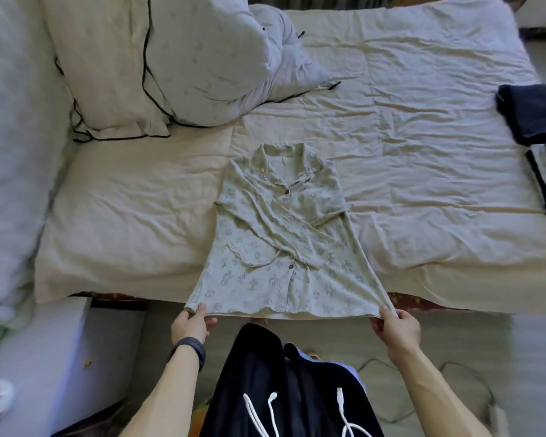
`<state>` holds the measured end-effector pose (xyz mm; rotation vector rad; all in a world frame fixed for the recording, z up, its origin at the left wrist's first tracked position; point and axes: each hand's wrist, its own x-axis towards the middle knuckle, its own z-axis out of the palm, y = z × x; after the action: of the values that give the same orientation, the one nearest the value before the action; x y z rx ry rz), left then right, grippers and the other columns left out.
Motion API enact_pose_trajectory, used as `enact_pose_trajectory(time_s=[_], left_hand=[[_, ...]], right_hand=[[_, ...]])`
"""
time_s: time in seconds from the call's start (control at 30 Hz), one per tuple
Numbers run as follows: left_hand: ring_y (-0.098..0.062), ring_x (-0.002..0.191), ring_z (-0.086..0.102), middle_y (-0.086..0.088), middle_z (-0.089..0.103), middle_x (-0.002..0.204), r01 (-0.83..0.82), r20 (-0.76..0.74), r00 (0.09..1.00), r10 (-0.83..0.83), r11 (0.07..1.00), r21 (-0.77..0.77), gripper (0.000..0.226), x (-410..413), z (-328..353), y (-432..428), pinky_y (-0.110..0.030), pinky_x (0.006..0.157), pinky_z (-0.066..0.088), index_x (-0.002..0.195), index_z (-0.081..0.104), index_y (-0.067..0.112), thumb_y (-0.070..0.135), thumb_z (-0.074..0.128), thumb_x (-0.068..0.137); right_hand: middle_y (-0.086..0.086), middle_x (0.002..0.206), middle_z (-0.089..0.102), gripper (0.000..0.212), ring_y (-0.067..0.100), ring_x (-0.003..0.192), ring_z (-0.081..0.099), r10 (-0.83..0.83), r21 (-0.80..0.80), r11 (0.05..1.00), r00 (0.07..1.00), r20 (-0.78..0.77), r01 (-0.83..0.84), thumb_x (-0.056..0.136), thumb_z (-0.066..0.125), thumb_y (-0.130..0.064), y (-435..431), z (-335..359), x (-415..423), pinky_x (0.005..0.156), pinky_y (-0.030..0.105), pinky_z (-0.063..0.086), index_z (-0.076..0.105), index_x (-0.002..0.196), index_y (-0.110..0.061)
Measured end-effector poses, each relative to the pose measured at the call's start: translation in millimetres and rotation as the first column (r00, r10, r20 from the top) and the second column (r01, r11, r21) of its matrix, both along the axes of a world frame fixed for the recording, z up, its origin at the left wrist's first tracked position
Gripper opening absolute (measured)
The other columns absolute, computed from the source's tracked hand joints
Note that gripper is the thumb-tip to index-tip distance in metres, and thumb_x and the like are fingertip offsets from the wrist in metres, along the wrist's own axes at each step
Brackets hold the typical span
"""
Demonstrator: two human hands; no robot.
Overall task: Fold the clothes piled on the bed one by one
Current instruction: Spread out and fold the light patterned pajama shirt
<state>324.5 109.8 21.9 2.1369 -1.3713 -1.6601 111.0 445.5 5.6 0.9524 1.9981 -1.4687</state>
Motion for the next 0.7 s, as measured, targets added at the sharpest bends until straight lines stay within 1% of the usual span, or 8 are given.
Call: enact_pose_trajectory(time_s=[0.1, 0.13, 0.23, 0.3, 0.37, 0.47, 0.57, 0.7], left_hand=[[-0.006, 0.037, 0.057, -0.014, 0.075, 0.099, 0.01, 0.019, 1.0, -0.011, 1.0, 0.022, 0.023, 2, 6, -8, -0.015, 0.031, 0.031, 0.112, 0.066, 0.009, 0.027, 0.063, 0.098], [-0.007, 0.041, 0.059, -0.013, 0.075, 0.101, 0.01, 0.022, 1.0, -0.011, 1.0, 0.016, 0.02, -1, 7, -16, -0.017, 0.033, 0.033, 0.108, 0.066, 0.01, 0.027, 0.064, 0.097], [-0.021, 0.068, 0.071, -0.012, 0.073, 0.107, -0.007, -0.037, 0.999, 0.008, 1.0, 0.025, 0.028, -24, 11, -43, -0.023, 0.042, 0.041, 0.117, 0.063, 0.005, 0.019, 0.068, 0.093], [-0.018, 0.066, 0.073, -0.011, 0.072, 0.103, -0.023, -0.123, 0.992, 0.028, 0.999, 0.047, 0.021, -48, 13, -63, -0.021, 0.041, 0.042, 0.112, 0.061, 0.004, 0.012, 0.066, 0.093], [-0.014, 0.065, 0.073, -0.009, 0.073, 0.097, 0.017, -0.161, 0.987, -0.01, 0.999, 0.042, 0.011, -80, 15, -87, -0.023, 0.046, 0.043, 0.103, 0.062, 0.009, 0.014, 0.064, 0.094], [-0.014, 0.065, 0.073, -0.005, 0.074, 0.087, 0.058, -0.167, 0.984, -0.059, 0.998, -0.013, 0.007, -141, 15, -130, -0.027, 0.056, 0.045, 0.094, 0.062, 0.013, 0.018, 0.065, 0.091], [-0.013, 0.059, 0.072, -0.002, 0.072, 0.079, 0.141, -0.133, 0.98, -0.149, 0.987, -0.072, 0.008, -210, 1, -177, -0.026, 0.056, 0.044, 0.087, 0.059, 0.016, 0.018, 0.067, 0.088], [-0.024, 0.072, 0.072, -0.009, 0.073, 0.087, 0.229, -0.077, 0.967, -0.242, 0.962, -0.151, 0.012, -294, -44, -236, -0.028, 0.057, 0.049, 0.081, 0.06, 0.016, 0.02, 0.071, 0.085]], right_hand=[[0.015, 0.085, 0.068, 0.01, 0.024, 0.071, 0.067, -0.019, 0.008, 1.0, 1.0, 0.019, 0.019, 0.098, 0.062, -0.012, 0, 2, -3, 0.063, 0.032, 0.054, 0.063, 0.095, -0.002], [0.014, 0.085, 0.067, 0.008, 0.024, 0.071, 0.067, -0.025, 0.011, 1.0, 0.999, 0.02, 0.025, 0.098, 0.062, -0.011, -2, 3, -10, 0.063, 0.032, 0.054, 0.063, 0.095, -0.003], [0.01, 0.088, 0.064, 0.003, 0.021, 0.071, 0.064, -0.055, 0.005, 0.998, 0.998, 0.003, 0.055, 0.096, 0.063, -0.008, -14, 10, -41, 0.055, 0.03, 0.054, 0.061, 0.096, -0.007], [0.009, 0.09, 0.061, 0.012, 0.02, 0.07, 0.061, -0.058, -0.018, 0.998, 0.998, -0.023, 0.057, 0.097, 0.061, -0.006, -33, 16, -68, 0.054, 0.031, 0.052, 0.056, 0.107, -0.011], [0.011, 0.09, 0.06, 0.021, 0.022, 0.069, 0.061, -0.074, -0.096, 0.993, 0.996, -0.047, 0.069, 0.099, 0.056, -0.003, -59, 22, -100, 0.061, 0.032, 0.051, 0.053, 0.116, -0.015], [0.011, 0.085, 0.062, 0.016, 0.02, 0.071, 0.061, -0.082, -0.17, 0.983, 0.996, -0.043, 0.074, 0.103, 0.05, -0.004, -103, 30, -152, 0.065, 0.03, 0.051, 0.06, 0.113, -0.012], [0.01, 0.084, 0.063, 0.016, 0.019, 0.07, 0.063, -0.041, -0.15, 0.988, 0.996, -0.075, 0.03, 0.104, 0.05, -0.005, -147, 20, -206, 0.064, 0.029, 0.049, 0.063, 0.111, -0.01], [0.004, 0.08, 0.058, 0.016, 0.012, 0.06, 0.062, 0.024, -0.077, 0.996, 0.991, -0.134, -0.034, 0.102, 0.052, -0.007, -204, -21, -280, 0.06, 0.027, 0.047, 0.064, 0.111, -0.012]])
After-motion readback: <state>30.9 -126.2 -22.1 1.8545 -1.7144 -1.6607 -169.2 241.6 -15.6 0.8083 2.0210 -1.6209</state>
